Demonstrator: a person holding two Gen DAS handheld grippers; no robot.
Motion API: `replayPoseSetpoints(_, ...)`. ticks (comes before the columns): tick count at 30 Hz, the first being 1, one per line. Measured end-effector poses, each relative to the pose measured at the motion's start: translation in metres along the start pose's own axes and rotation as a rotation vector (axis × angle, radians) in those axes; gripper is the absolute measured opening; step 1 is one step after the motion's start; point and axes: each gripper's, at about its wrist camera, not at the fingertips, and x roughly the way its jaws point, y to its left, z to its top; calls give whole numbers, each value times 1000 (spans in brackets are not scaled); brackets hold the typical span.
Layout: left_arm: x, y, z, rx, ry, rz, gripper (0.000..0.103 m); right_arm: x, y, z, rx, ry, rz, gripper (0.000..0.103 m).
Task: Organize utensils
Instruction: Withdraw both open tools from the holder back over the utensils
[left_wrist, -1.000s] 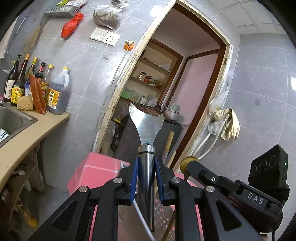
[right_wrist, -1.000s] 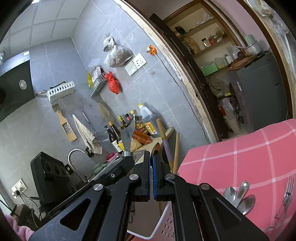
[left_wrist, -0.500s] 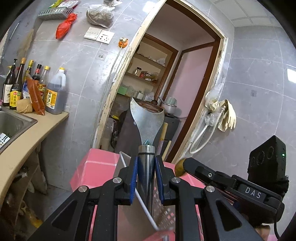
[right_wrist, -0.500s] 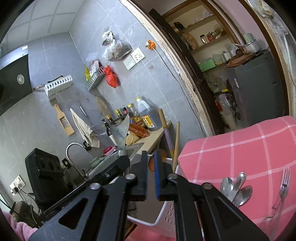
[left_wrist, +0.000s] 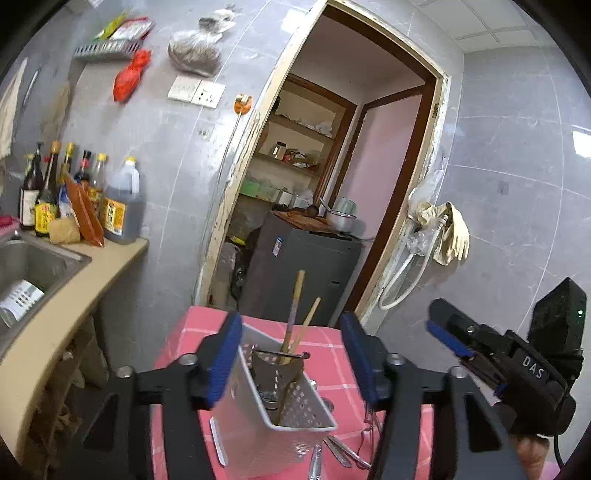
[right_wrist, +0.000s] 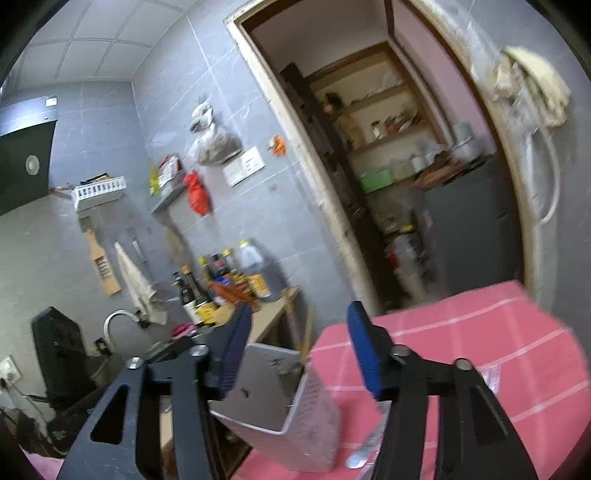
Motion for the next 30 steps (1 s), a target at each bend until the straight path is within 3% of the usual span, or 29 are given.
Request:
replayPoseSetpoints(2,-7,-10,4,14,-9,21,78,-16,-2,9,-18,-28,-42,66)
replayPoseSetpoints(5,-19,-27,6,35,-27,57,94,-38,-6,20,-59,-62,-115,80)
replayPoseSetpoints(8,-26,-43,4,60,-31,78,99,-54,-11,27,-94,-79,-175,91)
replayPoseSetpoints(12,-30,-65,-5,106,-37,104,102,-76,-21,31,-153,-100,-259,100)
replayPoseSetpoints(19,-26,-93,-29,148,-40,129,102,-102,-36,31,-233,-102,-359,102)
replayPoseSetpoints(30,-2,-127,-71,210,6,171,102,-103,-73,20,-240,-44,-391,102)
